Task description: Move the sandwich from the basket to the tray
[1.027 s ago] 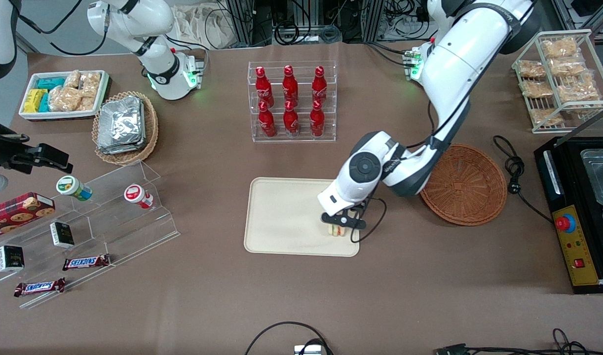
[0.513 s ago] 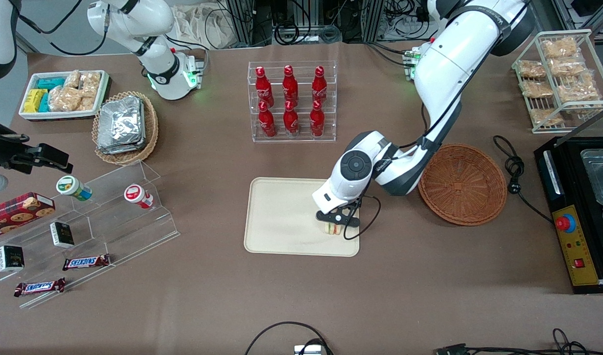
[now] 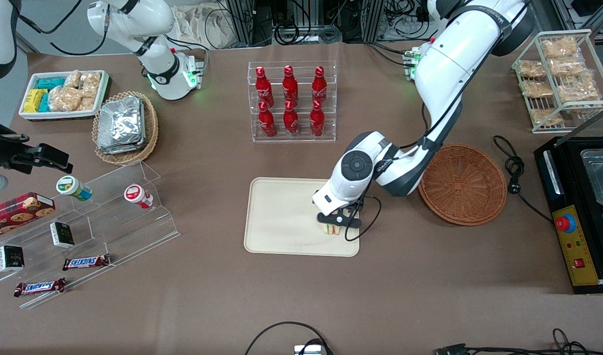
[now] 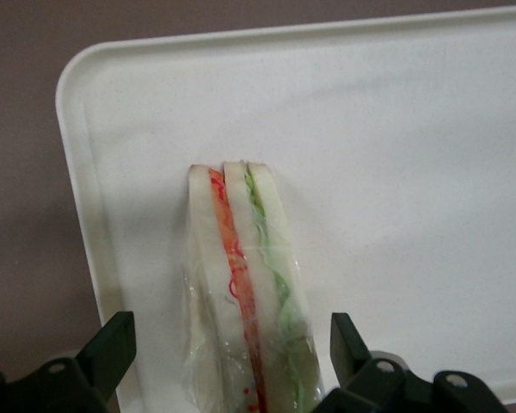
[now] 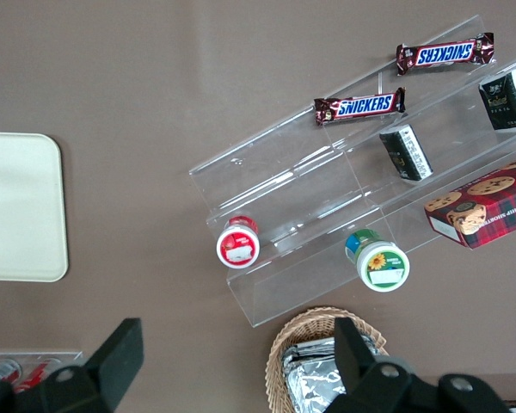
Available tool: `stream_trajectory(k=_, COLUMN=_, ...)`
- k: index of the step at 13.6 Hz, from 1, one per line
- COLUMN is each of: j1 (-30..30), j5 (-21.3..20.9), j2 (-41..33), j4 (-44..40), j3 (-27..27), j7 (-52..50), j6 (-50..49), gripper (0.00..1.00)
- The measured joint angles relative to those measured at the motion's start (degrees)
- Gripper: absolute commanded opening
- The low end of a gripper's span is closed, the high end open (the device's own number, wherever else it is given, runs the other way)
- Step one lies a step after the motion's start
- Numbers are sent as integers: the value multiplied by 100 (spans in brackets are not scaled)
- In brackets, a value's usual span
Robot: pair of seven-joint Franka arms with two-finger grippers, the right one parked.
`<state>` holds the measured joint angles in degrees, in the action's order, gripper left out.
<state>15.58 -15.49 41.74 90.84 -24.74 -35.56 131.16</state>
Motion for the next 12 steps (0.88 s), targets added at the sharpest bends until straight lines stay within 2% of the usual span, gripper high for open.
stream_trajectory(k=2, j1=-9, j5=-10, j2=-24, j4=-228, j3=46, j7=-75, j6=-409, gripper=100)
stream_trajectory(k=7, j1=-113, j5=-22, j2=-348, j4=-1273, j3=458, j7=-104, j6=-2125, gripper=100)
stream_trajectory(k=12, j1=-394, j5=-28, j2=-919, j4=-1380, j3=772, j7=-104, j6=-2610, gripper=100)
